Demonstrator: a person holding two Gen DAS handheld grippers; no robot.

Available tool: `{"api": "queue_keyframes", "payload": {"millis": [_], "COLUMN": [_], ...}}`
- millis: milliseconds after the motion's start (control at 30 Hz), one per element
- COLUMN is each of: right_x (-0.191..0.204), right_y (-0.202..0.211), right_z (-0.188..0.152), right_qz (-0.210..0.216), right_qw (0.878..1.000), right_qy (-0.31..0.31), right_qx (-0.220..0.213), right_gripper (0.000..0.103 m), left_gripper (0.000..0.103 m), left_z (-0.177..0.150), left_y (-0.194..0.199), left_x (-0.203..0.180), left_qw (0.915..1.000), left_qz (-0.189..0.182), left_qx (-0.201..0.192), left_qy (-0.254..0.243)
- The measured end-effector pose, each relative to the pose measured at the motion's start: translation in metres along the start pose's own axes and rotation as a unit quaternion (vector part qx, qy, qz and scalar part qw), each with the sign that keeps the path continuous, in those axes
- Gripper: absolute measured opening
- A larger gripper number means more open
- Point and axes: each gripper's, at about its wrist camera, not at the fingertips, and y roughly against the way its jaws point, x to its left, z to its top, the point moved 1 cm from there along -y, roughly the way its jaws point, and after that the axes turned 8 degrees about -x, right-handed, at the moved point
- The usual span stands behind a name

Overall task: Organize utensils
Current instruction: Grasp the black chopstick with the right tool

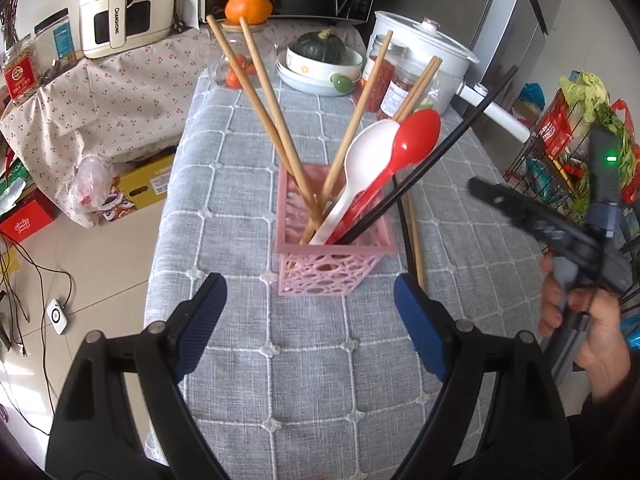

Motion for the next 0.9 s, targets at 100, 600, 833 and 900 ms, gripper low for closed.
{"api": "queue_keyframes", "payload": {"millis": [100,600,833,900], "right_x": [-0.002,0.003,0.028,0.028], "right_y": [-0.033,-0.118,-0.121,-0.12], "right_z": [-0.014,-0.03,-0.033,-0.034], "right_qz": [0.003,0.011,-0.048,-0.052], "right_qw": [0.999,0.989,0.987,0.986], "right_qy": [0.005,-0.054,0.048,0.053], "right_qx": [0.05,0.139,0.143,0.151], "right_gripper": [0.045,0.019,0.012,0.011], "left_gripper": [0.085,0.085,0.085,0.085], "left_z": [-0.002,0.002,0.001,0.001], "left_y": [-0.002,-0.004,-0.005,-0.004], "left_x": [0.002,0.009,0.009,0.006], "left_qw": [0.9999,0.9991,0.999,0.999], "left_qz": [-0.006,-0.029,-0.031,-0.034], "left_qx": [0.008,0.02,0.023,0.023], "left_qy": [0.004,0.022,0.024,0.02]}}
